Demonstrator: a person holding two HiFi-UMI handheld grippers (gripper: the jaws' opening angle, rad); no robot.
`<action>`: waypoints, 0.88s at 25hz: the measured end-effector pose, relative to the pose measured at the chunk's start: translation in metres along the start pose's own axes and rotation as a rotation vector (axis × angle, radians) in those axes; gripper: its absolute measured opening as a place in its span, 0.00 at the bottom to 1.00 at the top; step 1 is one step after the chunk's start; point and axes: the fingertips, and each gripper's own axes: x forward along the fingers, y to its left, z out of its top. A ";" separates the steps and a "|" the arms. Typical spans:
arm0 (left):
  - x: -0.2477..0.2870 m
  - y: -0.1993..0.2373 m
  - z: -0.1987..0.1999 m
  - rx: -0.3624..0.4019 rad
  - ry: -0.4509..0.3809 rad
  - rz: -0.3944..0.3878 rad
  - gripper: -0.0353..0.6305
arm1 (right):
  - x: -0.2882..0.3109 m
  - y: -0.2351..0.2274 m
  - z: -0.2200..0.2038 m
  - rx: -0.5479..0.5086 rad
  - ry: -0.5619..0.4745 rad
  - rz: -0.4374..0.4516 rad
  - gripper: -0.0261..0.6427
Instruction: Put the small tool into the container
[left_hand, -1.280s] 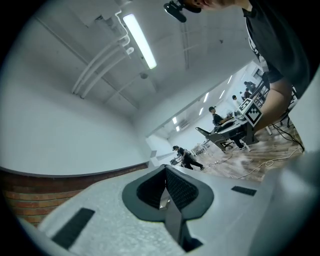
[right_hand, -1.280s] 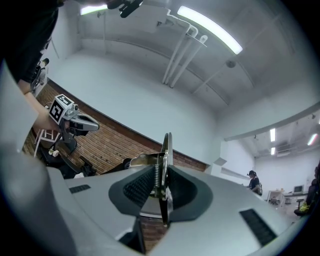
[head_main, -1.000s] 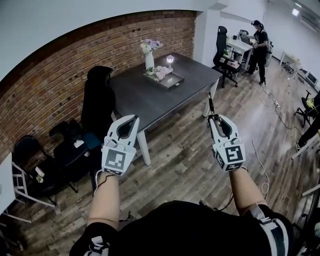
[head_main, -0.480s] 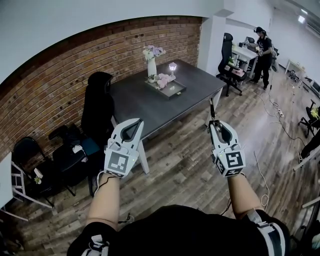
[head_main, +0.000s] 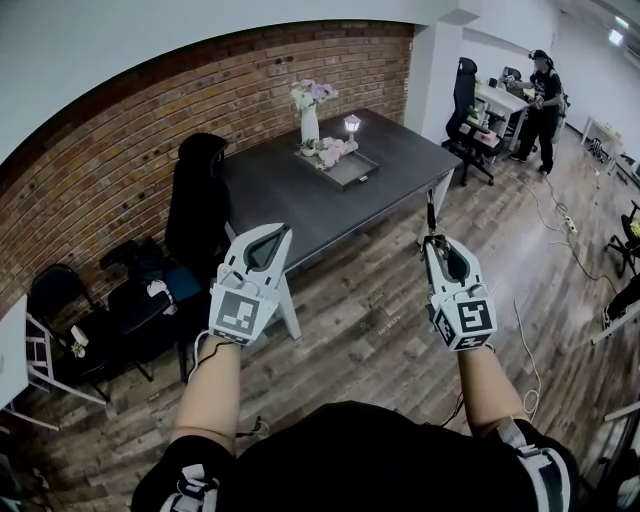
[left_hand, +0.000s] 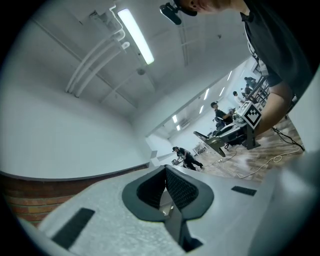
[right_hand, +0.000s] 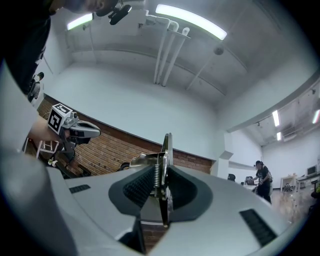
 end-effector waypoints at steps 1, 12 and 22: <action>0.003 -0.001 -0.001 -0.001 0.002 -0.001 0.06 | 0.001 -0.002 -0.001 -0.002 0.002 0.000 0.16; 0.029 -0.005 0.012 -0.075 -0.055 -0.002 0.06 | 0.001 -0.029 0.003 -0.046 -0.028 -0.025 0.16; 0.056 -0.019 0.012 0.008 -0.035 -0.033 0.06 | 0.002 -0.037 0.002 -0.031 -0.048 -0.023 0.16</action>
